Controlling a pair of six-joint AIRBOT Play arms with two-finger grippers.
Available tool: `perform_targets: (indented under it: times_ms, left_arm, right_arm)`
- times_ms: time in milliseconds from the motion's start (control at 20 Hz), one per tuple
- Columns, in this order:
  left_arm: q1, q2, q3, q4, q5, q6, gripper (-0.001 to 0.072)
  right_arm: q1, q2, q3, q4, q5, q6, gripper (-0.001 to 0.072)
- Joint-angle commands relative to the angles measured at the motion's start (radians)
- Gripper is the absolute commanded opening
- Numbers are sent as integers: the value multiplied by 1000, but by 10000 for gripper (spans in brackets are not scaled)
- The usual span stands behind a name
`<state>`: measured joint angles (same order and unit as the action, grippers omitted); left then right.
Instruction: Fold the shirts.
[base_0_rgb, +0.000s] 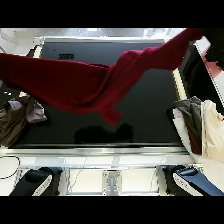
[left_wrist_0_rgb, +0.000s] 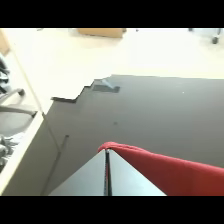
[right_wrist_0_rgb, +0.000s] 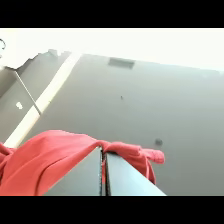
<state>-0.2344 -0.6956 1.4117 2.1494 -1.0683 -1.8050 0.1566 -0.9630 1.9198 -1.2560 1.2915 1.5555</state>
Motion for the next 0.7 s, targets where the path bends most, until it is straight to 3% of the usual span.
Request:
perform_targets:
  times_ms: [0, 100, 200, 450, 500, 550, 600, 650]
  left_arm:
    - [2, -145, 25, 9, -35, 82, 11]
    - [10, -302, 25, 8, -50, 85, 11]
    - [35, -481, 25, 9, -50, 86, 11]
    - [95, -900, 26, 16, 13, 85, 13]
    - [95, -958, 26, 27, 13, 85, 49]
    - [95, -997, 26, 34, 13, 84, 293]
    - [92, -1021, 26, 51, 19, 76, 676]
    - [90, -1027, 26, 82, 30, 48, 695]
  right_arm:
    - [0, 24, -33, -24, 105, -12, 14]
    - [0, -24, -159, -77, 156, -28, 14]
    - [0, -69, -352, -120, 120, -28, 15]
    - [0, -207, -831, -8, -236, -24, 17]
    - [0, -246, -889, 19, -297, -24, 39]
    - [0, -283, -923, 38, -337, -24, 156]
    - [0, -321, -935, 59, -361, -24, 351]
    - [0, -349, -932, 78, -376, -24, 410]
